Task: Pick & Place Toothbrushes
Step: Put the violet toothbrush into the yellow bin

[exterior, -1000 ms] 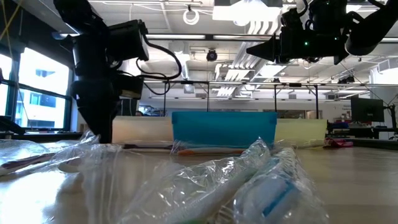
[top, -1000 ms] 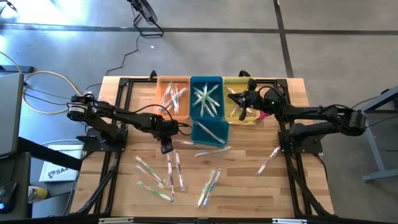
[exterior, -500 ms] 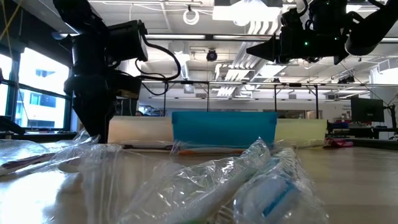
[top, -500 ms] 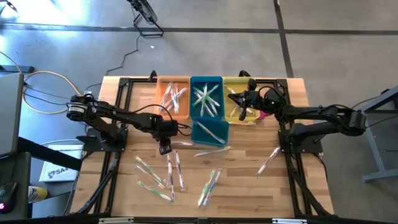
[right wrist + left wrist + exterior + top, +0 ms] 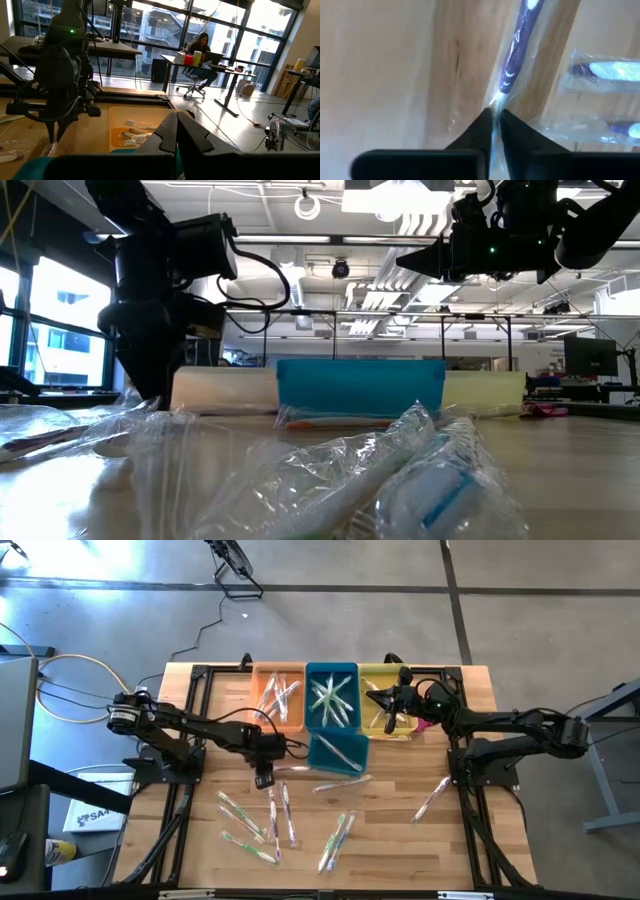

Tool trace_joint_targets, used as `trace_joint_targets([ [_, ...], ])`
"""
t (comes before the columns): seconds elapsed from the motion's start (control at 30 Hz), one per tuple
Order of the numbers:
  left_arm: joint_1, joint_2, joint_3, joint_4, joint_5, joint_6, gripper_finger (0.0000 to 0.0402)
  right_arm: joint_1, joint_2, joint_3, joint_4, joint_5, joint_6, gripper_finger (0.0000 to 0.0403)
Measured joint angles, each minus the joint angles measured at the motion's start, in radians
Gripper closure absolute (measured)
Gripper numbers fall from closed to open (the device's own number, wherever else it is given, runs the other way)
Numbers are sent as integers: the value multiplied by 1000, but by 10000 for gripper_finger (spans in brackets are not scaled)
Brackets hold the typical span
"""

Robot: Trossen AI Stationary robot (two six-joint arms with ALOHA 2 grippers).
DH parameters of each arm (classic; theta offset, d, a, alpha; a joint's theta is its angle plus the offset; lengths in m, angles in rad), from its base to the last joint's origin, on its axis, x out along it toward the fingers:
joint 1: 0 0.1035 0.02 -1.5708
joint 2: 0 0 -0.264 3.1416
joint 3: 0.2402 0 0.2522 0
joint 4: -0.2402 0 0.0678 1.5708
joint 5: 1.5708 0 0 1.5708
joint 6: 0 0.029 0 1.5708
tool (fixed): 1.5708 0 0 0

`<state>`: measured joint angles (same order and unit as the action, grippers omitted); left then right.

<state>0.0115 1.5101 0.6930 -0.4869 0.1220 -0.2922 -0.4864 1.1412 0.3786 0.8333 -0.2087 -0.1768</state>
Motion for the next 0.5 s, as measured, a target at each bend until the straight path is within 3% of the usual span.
trace_joint_targets([
  [0.1,-3,0,0,-16,25,-1,395,0,0,0,0,0,0,401],
  [0.5,-2,0,0,-56,67,7,399,0,0,0,0,0,0,401],
])
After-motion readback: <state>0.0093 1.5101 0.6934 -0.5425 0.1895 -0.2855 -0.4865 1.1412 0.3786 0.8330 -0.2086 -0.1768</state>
